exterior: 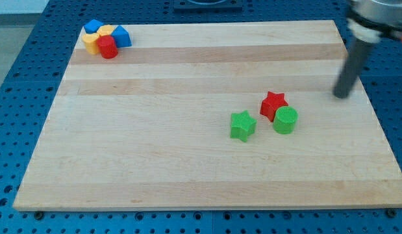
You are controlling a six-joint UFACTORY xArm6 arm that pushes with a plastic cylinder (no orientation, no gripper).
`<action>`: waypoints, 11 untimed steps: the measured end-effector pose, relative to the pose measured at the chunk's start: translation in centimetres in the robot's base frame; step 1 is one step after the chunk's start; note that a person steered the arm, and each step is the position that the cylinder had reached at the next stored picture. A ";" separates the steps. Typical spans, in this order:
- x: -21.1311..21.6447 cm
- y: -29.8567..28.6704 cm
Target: Place the green star towards the top left side of the green circle
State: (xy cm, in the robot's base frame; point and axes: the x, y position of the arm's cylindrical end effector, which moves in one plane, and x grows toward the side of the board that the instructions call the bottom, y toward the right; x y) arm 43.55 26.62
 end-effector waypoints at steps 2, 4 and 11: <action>3.7 -10.8; 9.3 -16.0; 9.8 -19.5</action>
